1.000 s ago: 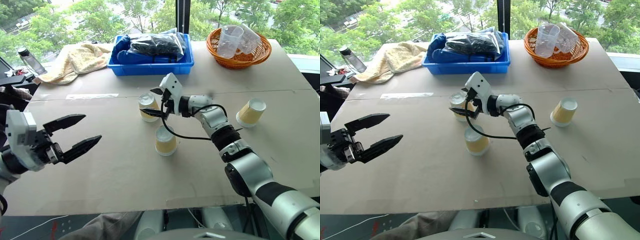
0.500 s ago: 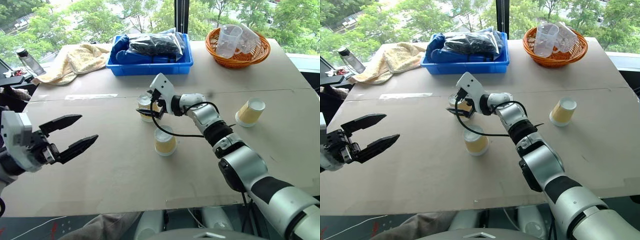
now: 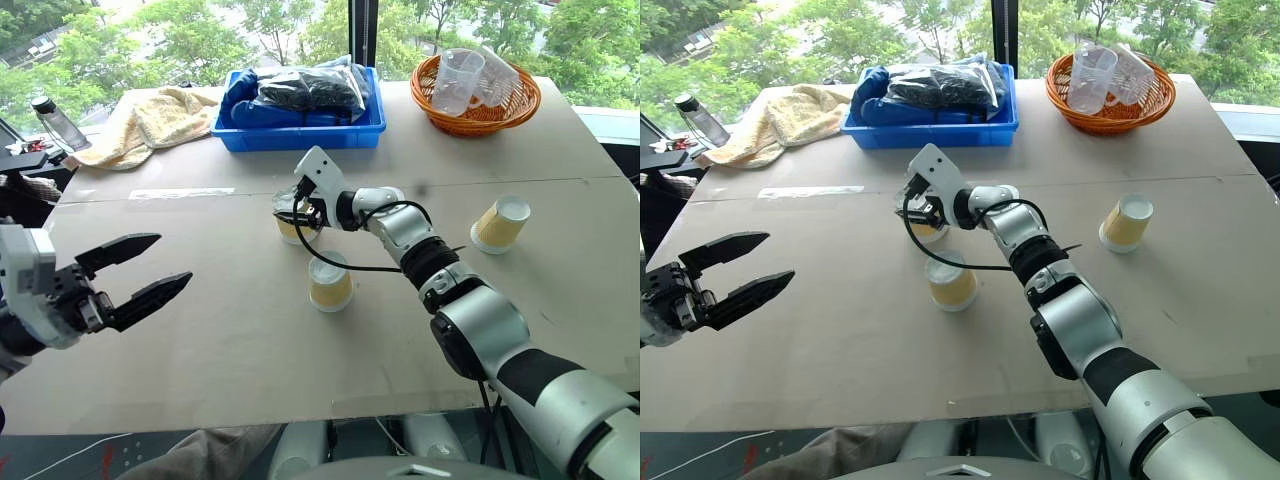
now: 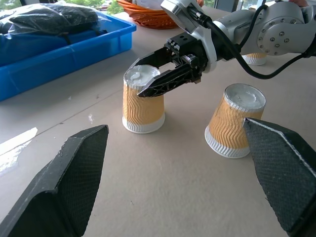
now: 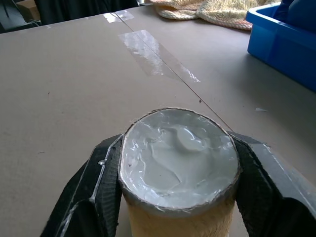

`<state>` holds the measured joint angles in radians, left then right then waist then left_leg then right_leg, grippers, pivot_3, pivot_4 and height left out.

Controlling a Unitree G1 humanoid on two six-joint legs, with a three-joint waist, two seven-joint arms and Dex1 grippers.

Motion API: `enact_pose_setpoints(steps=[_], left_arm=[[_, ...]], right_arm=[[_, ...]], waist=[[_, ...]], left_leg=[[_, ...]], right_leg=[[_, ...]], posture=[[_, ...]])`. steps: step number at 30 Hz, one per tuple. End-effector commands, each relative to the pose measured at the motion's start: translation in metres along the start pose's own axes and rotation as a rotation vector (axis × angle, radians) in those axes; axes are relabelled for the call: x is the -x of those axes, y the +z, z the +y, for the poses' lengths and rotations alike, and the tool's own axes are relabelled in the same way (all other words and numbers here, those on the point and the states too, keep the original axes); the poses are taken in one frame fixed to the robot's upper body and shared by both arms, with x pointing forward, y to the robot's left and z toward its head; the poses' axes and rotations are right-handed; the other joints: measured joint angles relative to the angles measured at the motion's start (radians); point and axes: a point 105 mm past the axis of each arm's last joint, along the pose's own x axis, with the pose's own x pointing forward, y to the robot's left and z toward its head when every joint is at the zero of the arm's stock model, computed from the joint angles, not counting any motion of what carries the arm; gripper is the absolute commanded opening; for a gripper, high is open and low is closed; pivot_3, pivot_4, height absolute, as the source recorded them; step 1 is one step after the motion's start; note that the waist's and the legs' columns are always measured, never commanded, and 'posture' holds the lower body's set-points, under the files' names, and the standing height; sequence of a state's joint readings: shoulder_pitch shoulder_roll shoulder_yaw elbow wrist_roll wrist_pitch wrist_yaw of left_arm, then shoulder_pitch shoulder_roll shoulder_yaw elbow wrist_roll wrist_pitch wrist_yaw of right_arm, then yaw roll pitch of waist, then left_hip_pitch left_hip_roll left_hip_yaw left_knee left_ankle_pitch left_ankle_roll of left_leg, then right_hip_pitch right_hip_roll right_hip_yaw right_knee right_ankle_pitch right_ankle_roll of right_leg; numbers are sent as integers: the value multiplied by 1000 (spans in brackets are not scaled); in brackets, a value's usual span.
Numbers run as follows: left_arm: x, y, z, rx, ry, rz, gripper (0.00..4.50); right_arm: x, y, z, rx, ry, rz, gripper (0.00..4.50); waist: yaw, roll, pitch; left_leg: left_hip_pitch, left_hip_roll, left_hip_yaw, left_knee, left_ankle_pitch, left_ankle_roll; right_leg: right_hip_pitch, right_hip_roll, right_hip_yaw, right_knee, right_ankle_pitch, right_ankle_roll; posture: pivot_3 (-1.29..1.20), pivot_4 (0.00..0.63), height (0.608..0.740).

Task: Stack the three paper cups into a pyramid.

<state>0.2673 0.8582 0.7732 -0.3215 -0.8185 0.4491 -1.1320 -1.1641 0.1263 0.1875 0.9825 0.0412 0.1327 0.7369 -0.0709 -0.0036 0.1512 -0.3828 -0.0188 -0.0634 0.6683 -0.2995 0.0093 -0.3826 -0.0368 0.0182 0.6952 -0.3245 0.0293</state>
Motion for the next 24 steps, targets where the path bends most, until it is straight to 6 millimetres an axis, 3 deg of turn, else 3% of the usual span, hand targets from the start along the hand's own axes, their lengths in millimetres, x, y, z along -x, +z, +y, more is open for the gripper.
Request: enact_pose_setpoints(steps=[1,6,9,13,19,24], left_arm=[[4,5,0,-29,6,-16,4500],[-1,6,-3,-31,-24,-14,4500],[-20,11,-13,-44,-119,-15,4500],[-33,12,-21,-44,-216,-7,4500],[-52,17,-28,-67,-368,7,4500],[-66,21,-29,-92,-462,20,4500]], right_arm=[[-2,21,1,51,8,-47,2286],[7,33,-10,64,-22,-90,2286],[42,41,-33,90,-51,-133,2286],[82,34,-40,91,-41,-137,2286],[143,11,-24,73,10,-76,2286],[176,-13,-5,65,19,-7,2286]], waist=[[0,0,0],[1,0,0],[13,0,2],[24,-1,1],[26,1,2],[27,1,2]], left_leg=[[0,0,0,0,0,0],[0,0,0,0,0,0],[-1,-1,-1,1,0,0],[-3,-2,-2,1,0,0],[-7,-2,-2,0,0,0],[-13,-2,-1,2,0,0]], right_leg=[[0,0,0,0,0,0],[0,0,0,0,0,0],[0,-1,-1,0,0,0],[-1,-2,-2,-1,0,0],[-6,-2,-2,0,0,0],[-11,-1,-1,1,0,0]], posture=[[0,150,740],[0,150,740],[0,150,740],[0,150,740],[0,150,740],[0,150,740]])
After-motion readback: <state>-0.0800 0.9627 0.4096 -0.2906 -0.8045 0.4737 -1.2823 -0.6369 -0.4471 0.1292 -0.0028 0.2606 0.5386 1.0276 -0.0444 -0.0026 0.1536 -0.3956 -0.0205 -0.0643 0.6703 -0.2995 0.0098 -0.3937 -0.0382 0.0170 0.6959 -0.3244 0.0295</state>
